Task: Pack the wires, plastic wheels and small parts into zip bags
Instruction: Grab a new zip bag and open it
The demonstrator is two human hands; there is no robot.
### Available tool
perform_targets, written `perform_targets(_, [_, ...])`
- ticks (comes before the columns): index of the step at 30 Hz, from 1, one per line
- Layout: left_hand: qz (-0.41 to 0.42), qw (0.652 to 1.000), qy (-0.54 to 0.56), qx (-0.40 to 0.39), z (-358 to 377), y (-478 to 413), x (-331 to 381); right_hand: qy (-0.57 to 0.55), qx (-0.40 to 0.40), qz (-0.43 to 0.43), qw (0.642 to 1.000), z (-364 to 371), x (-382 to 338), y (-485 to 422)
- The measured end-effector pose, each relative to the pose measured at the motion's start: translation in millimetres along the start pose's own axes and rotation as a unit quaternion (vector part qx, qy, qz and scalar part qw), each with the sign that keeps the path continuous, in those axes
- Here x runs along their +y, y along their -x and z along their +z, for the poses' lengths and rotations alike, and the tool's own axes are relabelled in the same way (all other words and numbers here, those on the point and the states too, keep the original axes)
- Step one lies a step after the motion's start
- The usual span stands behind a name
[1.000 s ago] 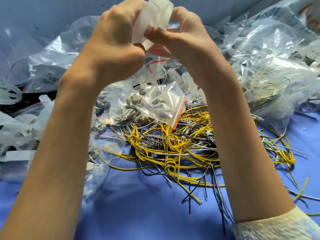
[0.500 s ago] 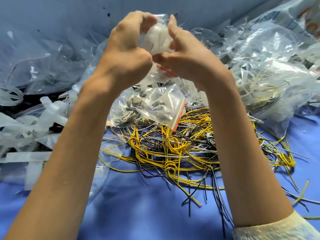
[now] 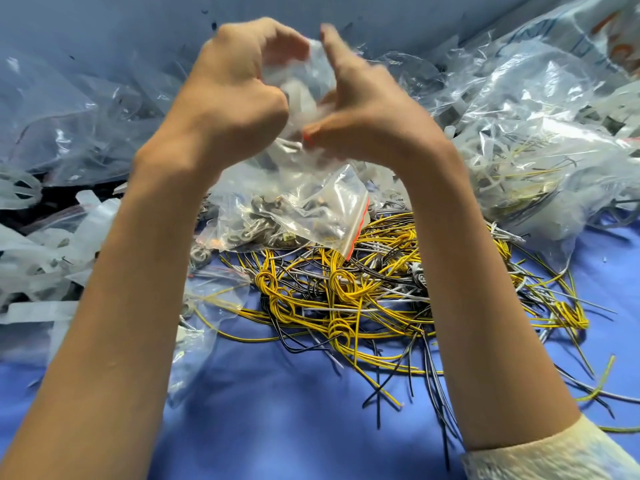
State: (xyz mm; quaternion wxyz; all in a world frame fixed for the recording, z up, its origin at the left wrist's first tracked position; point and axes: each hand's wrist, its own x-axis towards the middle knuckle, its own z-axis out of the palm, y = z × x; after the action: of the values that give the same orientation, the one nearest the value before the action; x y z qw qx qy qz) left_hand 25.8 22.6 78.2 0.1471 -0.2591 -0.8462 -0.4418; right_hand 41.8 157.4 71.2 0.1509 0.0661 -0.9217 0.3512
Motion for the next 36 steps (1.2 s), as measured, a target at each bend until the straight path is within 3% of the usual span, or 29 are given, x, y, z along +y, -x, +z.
perform_targets(2, [0.004, 0.999, -0.010, -0.035, 4, 1, 0, 0.052, -0.064, 0.043, 0.996, 3, 2, 0])
perform_targets(5, [0.008, 0.998, -0.032, -0.055, 6, 0, -2, 0.064, -0.037, 0.067, 0.995, 4, 5, -1])
perform_targets(9, [0.006, 0.998, -0.024, -0.052, 0, 0, -1, 0.043, -0.002, 0.040, 0.998, -2, 8, -2])
perform_targets(13, [0.008, 0.998, -0.036, -0.048, -3, 2, 0, -0.025, -0.088, 0.002, 0.996, -1, 5, -2])
perform_targets(20, [0.000, 0.998, -0.063, -0.026, -4, 2, -3, 0.081, -0.084, -0.014, 0.993, -6, 2, 5])
perform_targets(24, [0.003, 0.998, -0.059, -0.018, -3, 2, -4, 0.068, -0.109, -0.006, 0.992, -6, 1, 4])
perform_targets(28, [0.000, 0.999, -0.042, -0.016, -6, 1, -5, 0.103, -0.111, -0.011, 0.988, -4, 6, 2])
perform_targets(32, [-0.020, 0.999, -0.015, 0.020, -17, 4, -9, 0.061, -0.106, -0.058, 0.991, -4, 9, 1])
perform_targets(36, [-0.025, 0.997, -0.001, 0.068, -22, 4, -7, 0.047, -0.037, -0.100, 0.993, -2, 11, -4])
